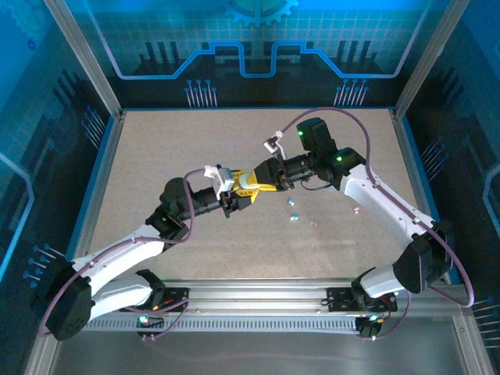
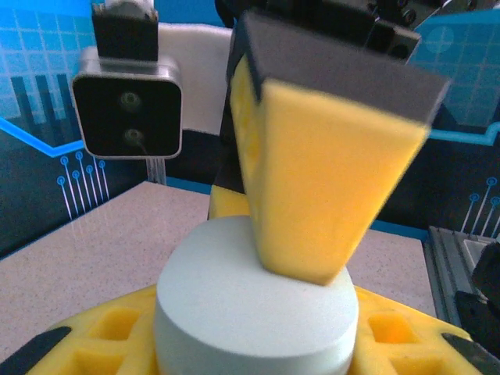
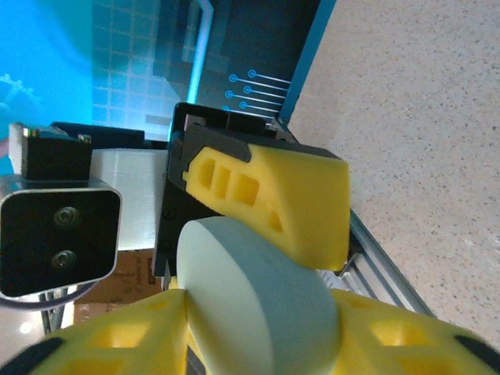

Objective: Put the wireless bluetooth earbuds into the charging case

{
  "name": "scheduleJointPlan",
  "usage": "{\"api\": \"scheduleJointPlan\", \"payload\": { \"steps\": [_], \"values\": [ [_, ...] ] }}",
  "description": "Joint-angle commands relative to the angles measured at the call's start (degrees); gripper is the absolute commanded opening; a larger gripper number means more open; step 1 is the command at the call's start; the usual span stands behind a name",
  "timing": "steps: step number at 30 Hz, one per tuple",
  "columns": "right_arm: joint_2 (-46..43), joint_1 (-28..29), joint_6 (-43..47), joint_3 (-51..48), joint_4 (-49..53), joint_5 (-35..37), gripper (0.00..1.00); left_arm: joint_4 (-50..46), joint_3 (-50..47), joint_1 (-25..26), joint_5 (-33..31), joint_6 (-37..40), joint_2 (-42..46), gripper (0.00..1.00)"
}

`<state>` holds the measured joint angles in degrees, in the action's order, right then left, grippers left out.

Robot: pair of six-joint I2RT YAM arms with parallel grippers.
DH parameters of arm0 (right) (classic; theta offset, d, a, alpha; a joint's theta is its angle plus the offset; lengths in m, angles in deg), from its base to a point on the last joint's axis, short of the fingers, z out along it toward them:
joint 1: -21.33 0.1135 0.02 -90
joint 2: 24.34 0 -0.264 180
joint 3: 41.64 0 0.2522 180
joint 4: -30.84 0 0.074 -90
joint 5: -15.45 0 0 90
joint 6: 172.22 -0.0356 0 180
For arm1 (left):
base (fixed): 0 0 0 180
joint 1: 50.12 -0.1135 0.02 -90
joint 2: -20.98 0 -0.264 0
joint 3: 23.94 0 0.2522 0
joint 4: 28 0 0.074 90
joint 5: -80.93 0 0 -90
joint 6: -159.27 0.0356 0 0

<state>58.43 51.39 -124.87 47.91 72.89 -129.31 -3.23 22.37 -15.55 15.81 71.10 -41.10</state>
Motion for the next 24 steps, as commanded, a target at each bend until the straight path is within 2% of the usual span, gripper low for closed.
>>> {"api": "scheduleJointPlan", "payload": {
  "steps": [1, 7, 10, 13, 16, 18, 21, 24],
  "values": [
    [0.2, -0.4, -1.9, -0.8, -3.1, -2.5, 0.32, 2.4, 2.4, 0.4, 0.7, 0.5, -0.1, 0.38],
    [-1.4, -1.8, -3.5, -3.2, -5.1, 0.6, 0.14, -1.4, 2.3, 0.3, -1.7, 2.1, 0.3, 0.43],
    [-2.5, -2.5, -6.3, -5.1, -9.2, 2.3, 0.11, -2.3, 1.6, 0.4, -3.5, 2.3, 0.4, 0.55],
    [-3.1, -3.6, -8.5, -7.0, -13.0, 4.6, 0.11, -3.3, 0.9, 0.3, -4.5, 2.6, 0.8, 0.70],
    [-2.6, -4.9, -10.0, -8.6, -15.2, 8.1, 0.11, -6.8, 0.3, 0.3, -6.0, 4.0, 2.3, 0.71],
    [-1.8, -5.7, -10.4, -9.6, -16.6, 11.2, 0.11, -9.1, -0.4, 0.3, -7.5, 5.1, 4.1, 0.76],
    [1.3, -6.5, -7.1, -10.7, -14.5, 20.7, 0.12, -10.8, -2.1, 0.3, -12.9, 4.6, 7.8, 0.81],
    [8.6, -7.4, -5.4, -10.2, -15.1, 25.1, 0.12, -12.7, -3.1, 0.2, -18.7, 2.6, 11.3, 0.89]
  ]
}}
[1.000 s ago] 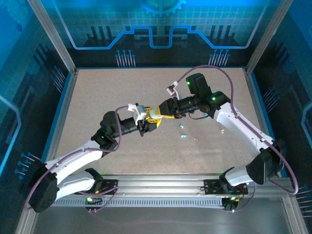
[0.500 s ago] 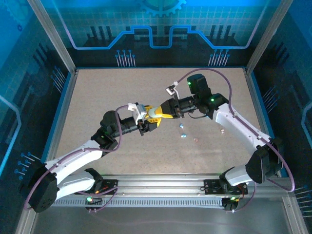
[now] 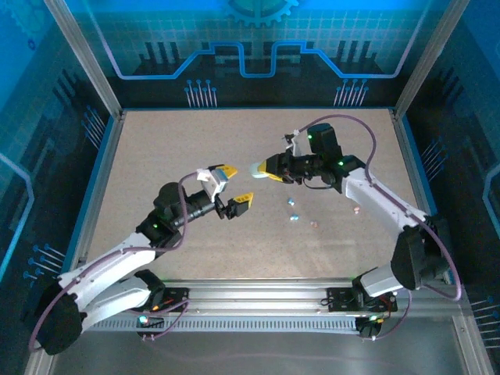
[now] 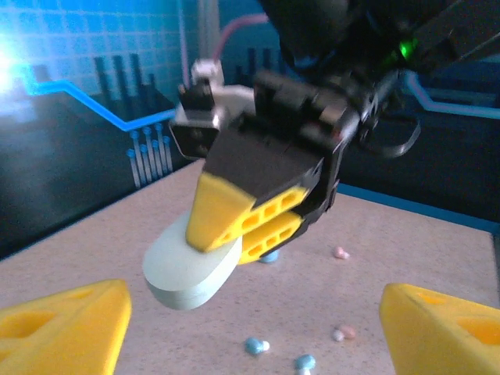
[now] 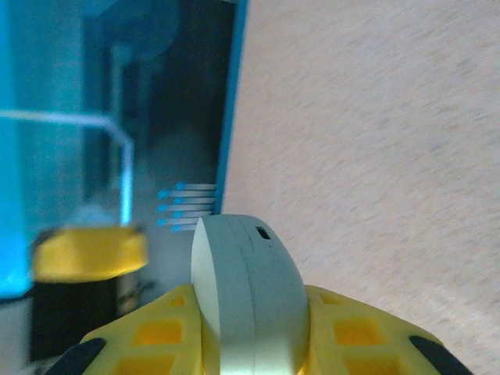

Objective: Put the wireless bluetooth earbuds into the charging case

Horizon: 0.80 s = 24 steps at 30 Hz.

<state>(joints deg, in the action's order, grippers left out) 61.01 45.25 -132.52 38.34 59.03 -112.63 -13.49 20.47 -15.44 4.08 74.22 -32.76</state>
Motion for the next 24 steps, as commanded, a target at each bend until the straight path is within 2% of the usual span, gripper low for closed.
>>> {"api": "scheduleJointPlan", "payload": {
  "steps": [1, 7, 12, 21, 23, 24],
  "values": [
    [8.9, -1.4, 2.1, 0.0, -2.1, 8.5, 0.12, -4.0, -1.0, 0.1, -9.1, -1.7, 3.9, 0.91],
    [23.3, -0.9, 1.8, 6.7, -5.0, 11.2, 0.14, -21.5, 6.3, 0.0, -18.3, -8.8, 4.2, 0.99],
    [32.0, -0.3, 0.1, 12.0, -6.5, 11.9, 0.15, -30.7, 12.0, -0.5, -20.2, -13.8, 1.0, 0.99],
    [39.5, 0.9, -2.4, 15.9, -6.8, 16.8, 0.22, -33.8, 14.9, -1.3, -20.0, -17.9, -1.1, 0.99],
    [40.3, 1.2, -2.3, 16.6, -5.6, 16.8, 0.27, -33.1, 14.5, -1.4, -20.1, -16.8, -0.6, 0.99],
    [40.3, 1.2, -2.1, 16.6, -5.1, 17.0, 0.33, -32.6, 14.2, -1.4, -20.2, -16.3, -0.3, 0.99]
  ]
}}
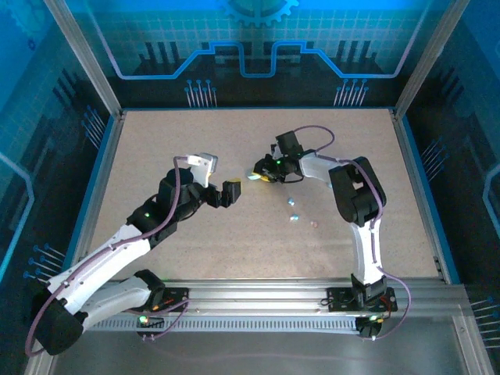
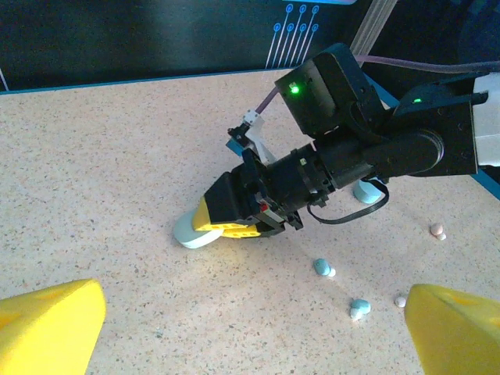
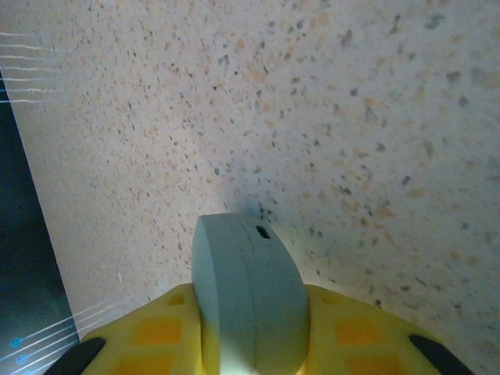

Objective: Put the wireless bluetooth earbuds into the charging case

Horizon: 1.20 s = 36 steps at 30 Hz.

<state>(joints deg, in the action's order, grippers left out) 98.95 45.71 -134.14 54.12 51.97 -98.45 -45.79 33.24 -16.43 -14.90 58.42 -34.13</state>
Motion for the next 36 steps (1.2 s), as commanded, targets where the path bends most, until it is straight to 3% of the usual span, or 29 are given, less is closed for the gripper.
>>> {"api": "scheduleJointPlan", "payload": {
  "steps": [1, 7, 13, 17, 20, 26, 33, 36],
  "values": [
    [2.2, 0.8, -0.1, 0.7, 2.9, 3.5, 0.38, 0.0, 1.0, -0.4, -1.4, -0.2, 1.3, 0.99],
    [-2.1, 0.7, 4.8, 1.7, 9.7, 7.3, 0.50, 0.3, 0.9, -0.6, 0.2, 0.5, 1.2, 0.99],
    [-9.0, -0.7, 14.8, 5.4, 20.4, 13.6, 0.55, -0.2, 1.9, -0.7, 1.9, 0.2, 0.3, 0.99],
    [-16.7, -5.4, 19.7, 2.0, 25.3, 20.6, 0.55, -0.4, 1.6, -0.7, 1.8, 0.6, 0.9, 0.99],
    [-21.1, -12.0, 21.1, -2.2, 27.7, 24.8, 0.56, -0.3, 1.2, -0.8, 2.2, 0.5, 0.9, 0.99],
    [-23.2, -25.3, 23.7, -7.7, 26.2, 19.9, 0.55, 0.3, 1.6, -0.8, 3.7, 0.2, -0.2, 0.99],
    [-18.5, -30.1, 26.0, -7.7, 25.8, 17.3, 0.55, 0.1, 2.1, -0.7, 4.9, -0.3, -0.9, 0.99],
    [-16.1, -31.2, 28.0, -7.1, 24.7, 12.8, 0.55, -0.3, 2.2, -0.8, 5.0, -0.3, -0.9, 0.99]
  ]
}}
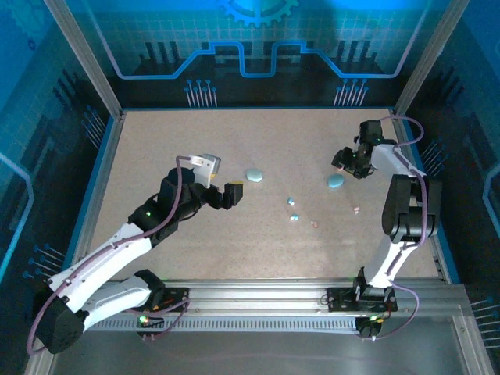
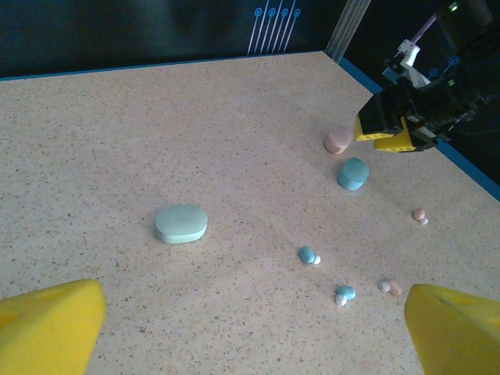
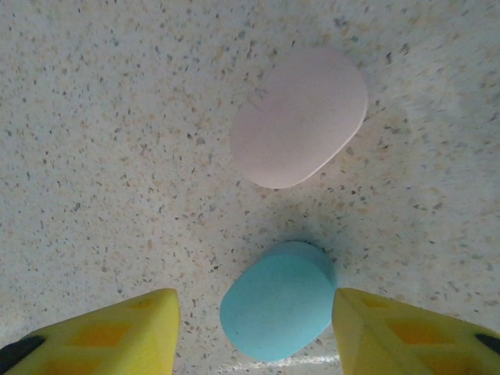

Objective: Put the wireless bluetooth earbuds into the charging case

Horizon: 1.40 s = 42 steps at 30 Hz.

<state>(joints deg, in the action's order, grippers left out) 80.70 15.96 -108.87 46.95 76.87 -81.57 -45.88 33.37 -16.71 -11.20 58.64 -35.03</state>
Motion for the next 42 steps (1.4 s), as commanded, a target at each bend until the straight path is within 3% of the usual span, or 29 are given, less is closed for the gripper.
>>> {"api": "scheduleJointPlan", "payload": {
  "steps": [1, 11, 23, 28, 34, 42],
  "values": [
    [3.0, -1.5, 3.1, 0.7, 0.7, -4.1, 0.55, -0.1, 2.2, -0.5, 1.3, -0.4, 0.1, 0.99],
    [7.6, -1.8, 6.4, 2.2, 0.7, -10.4, 0.55, -0.4, 2.7, -0.5, 2.0, -0.5, -0.3, 0.99],
    [2.1, 2.1, 5.1, -3.3, 0.5, -17.7, 0.54, 0.3, 2.4, -0.5, 2.2, -0.6, -0.7, 0.99],
    [0.1, 4.5, 2.8, -5.3, 1.7, -17.0, 0.54, 0.1, 2.3, -0.5, 2.5, -0.8, -0.6, 0.99],
    [-1.6, 5.3, 7.5, -3.1, 3.4, -8.9, 0.54, 0.1, 2.1, -0.5, 2.6, -0.6, -0.1, 0.99],
    [8.5, 5.3, 13.5, 6.2, 4.0, -12.1, 0.55, -0.1, 2.8, -0.5, 3.3, -1.0, -0.5, 0.99]
  ]
}}
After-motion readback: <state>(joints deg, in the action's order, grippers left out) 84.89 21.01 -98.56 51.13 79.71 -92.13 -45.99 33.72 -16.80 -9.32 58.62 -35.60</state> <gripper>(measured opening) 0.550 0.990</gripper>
